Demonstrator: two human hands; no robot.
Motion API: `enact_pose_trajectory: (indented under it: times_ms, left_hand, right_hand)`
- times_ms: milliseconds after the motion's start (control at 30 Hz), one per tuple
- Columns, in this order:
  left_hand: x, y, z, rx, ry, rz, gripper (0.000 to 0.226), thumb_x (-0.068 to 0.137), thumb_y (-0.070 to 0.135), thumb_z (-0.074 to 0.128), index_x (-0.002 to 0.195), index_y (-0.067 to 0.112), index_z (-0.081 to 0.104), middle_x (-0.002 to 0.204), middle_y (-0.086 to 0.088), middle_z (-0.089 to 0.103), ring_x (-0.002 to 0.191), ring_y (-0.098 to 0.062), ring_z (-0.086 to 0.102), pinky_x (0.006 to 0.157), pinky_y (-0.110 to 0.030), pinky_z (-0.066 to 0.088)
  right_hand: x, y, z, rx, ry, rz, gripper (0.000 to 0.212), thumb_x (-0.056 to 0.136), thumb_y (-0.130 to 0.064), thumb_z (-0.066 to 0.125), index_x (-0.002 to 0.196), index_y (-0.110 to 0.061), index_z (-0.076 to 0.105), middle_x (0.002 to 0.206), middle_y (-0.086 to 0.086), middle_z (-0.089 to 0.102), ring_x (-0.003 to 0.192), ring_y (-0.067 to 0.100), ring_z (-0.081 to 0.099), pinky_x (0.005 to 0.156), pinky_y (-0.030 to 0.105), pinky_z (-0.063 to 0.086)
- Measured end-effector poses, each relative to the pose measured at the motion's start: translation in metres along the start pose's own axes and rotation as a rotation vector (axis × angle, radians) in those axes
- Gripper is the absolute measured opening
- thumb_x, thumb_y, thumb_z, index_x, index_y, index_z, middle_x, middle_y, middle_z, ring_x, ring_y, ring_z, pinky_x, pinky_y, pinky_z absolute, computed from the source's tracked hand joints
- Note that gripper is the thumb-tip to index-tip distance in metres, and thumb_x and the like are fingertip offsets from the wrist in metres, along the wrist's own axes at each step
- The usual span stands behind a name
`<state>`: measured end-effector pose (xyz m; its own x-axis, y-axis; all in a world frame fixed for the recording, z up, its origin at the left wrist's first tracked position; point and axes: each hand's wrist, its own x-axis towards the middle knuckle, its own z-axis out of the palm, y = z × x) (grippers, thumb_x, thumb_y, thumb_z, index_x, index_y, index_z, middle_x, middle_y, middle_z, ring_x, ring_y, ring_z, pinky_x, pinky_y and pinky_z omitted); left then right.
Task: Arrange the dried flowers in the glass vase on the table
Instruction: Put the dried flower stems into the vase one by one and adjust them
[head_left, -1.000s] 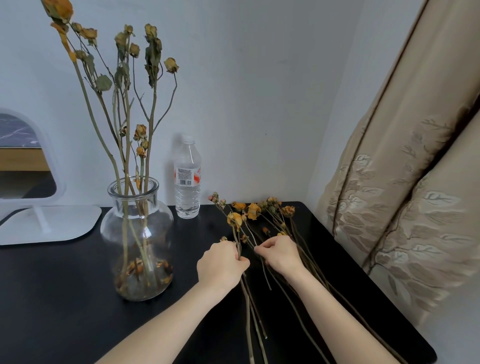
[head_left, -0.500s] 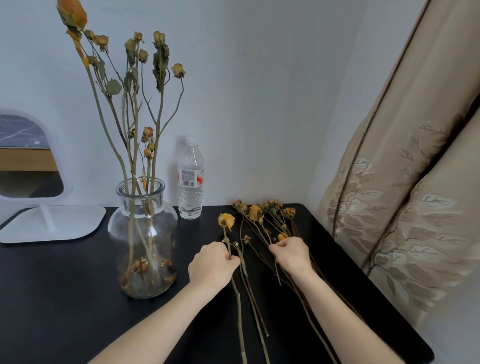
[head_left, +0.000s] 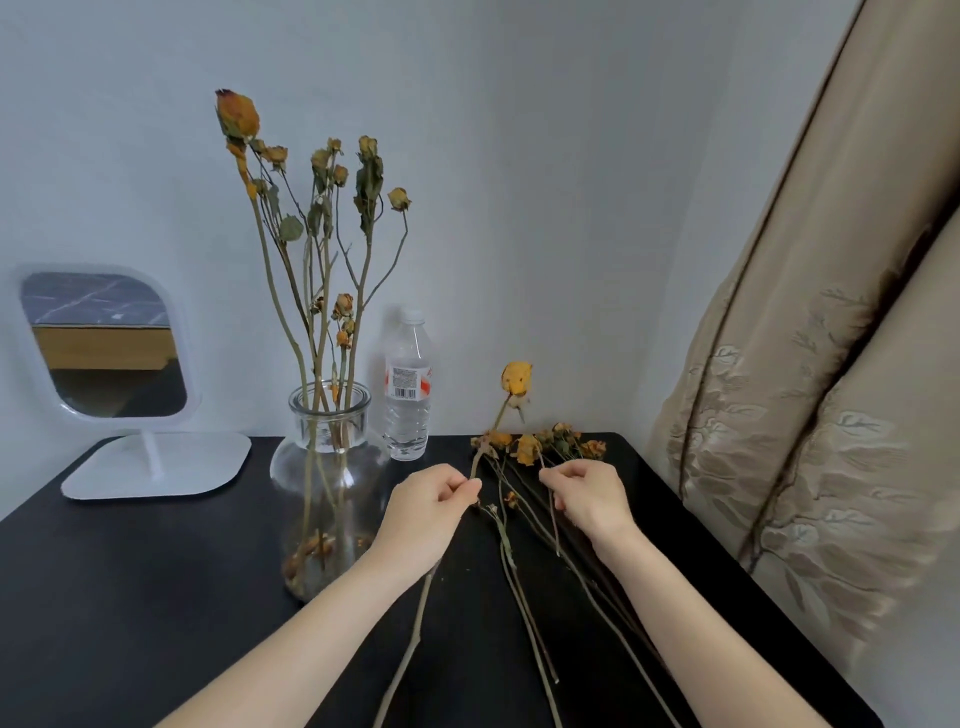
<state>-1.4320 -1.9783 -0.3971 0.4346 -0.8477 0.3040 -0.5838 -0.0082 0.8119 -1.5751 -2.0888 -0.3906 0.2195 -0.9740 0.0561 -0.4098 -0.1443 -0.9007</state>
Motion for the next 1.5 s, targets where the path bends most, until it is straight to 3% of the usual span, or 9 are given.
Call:
enact_pose_trajectory:
  times_ms: [133, 267, 533, 767, 1067, 1300, 1500]
  left_hand:
    - [-0.008, 0.029, -0.040, -0.111, 0.041, 0.084, 0.021, 0.092, 0.032, 0.051, 0.077, 0.026, 0.064, 0.050, 0.007, 0.047, 0.049, -0.001, 0.045, 0.062, -0.021, 0.041]
    - [-0.009, 0.059, -0.091, -0.248, 0.169, 0.192, 0.019, 0.091, 0.031, 0.050, 0.079, 0.026, 0.064, 0.044, 0.013, 0.047, 0.045, 0.002, 0.044, 0.049, -0.010, 0.039]
    - [0.018, 0.100, -0.181, -0.307, 0.471, 0.347, 0.023, 0.097, 0.023, 0.043, 0.080, 0.024, 0.060, 0.055, 0.012, 0.047, 0.048, 0.003, 0.044, 0.047, -0.007, 0.037]
    - [0.043, 0.116, -0.208, -0.308, 0.581, 0.391, 0.025, 0.098, 0.022, 0.042, 0.078, 0.023, 0.058, 0.063, 0.008, 0.048, 0.046, 0.003, 0.044, 0.046, -0.008, 0.036]
    - [0.054, 0.081, -0.189, -0.168, 0.519, 0.313, 0.022, 0.098, 0.023, 0.041, 0.088, 0.016, 0.059, 0.066, 0.007, 0.052, 0.055, -0.002, 0.046, 0.055, -0.015, 0.037]
    - [0.045, 0.046, -0.175, -0.007, 0.338, 0.201, 0.019, 0.094, 0.026, 0.049, 0.086, 0.022, 0.065, 0.066, 0.006, 0.058, 0.059, -0.004, 0.050, 0.056, -0.011, 0.037]
    - [0.035, 0.020, -0.168, 0.041, 0.244, 0.055, 0.017, 0.085, 0.031, 0.062, 0.091, 0.019, 0.074, 0.087, -0.002, 0.071, 0.086, -0.018, 0.061, 0.069, -0.017, 0.043]
  right_hand:
    - [-0.015, -0.045, -0.001, 0.212, -0.075, -0.049, 0.017, 0.089, -0.020, 0.061, 0.080, -0.006, 0.066, 0.051, -0.003, 0.049, 0.040, 0.004, 0.040, 0.047, 0.018, 0.036]
    - [-0.029, -0.087, 0.003, 0.407, -0.147, -0.104, 0.015, 0.087, -0.015, 0.062, 0.088, -0.001, 0.067, 0.048, -0.003, 0.043, 0.030, 0.001, 0.033, 0.033, 0.012, 0.030]
    - [-0.036, -0.148, 0.024, 0.546, -0.236, -0.267, 0.011, 0.087, -0.015, 0.063, 0.086, -0.006, 0.068, 0.054, -0.001, 0.048, 0.033, 0.003, 0.029, 0.033, 0.013, 0.026]
    - [-0.041, -0.194, 0.037, 0.597, -0.287, -0.427, 0.011, 0.088, -0.014, 0.061, 0.079, -0.014, 0.066, 0.049, -0.008, 0.053, 0.033, 0.002, 0.029, 0.034, 0.012, 0.026]
    - [-0.042, -0.192, 0.045, 0.559, -0.290, -0.463, 0.010, 0.088, -0.019, 0.062, 0.082, -0.013, 0.067, 0.047, -0.009, 0.054, 0.035, 0.003, 0.030, 0.036, 0.012, 0.029]
    - [-0.039, -0.183, 0.054, 0.525, -0.292, -0.451, 0.009, 0.089, -0.017, 0.061, 0.083, -0.012, 0.066, 0.051, -0.006, 0.055, 0.034, 0.002, 0.034, 0.037, 0.011, 0.030]
    - [-0.038, -0.177, 0.063, 0.510, -0.299, -0.446, 0.011, 0.089, -0.016, 0.060, 0.089, -0.006, 0.066, 0.058, 0.000, 0.057, 0.033, 0.000, 0.040, 0.037, 0.009, 0.032]
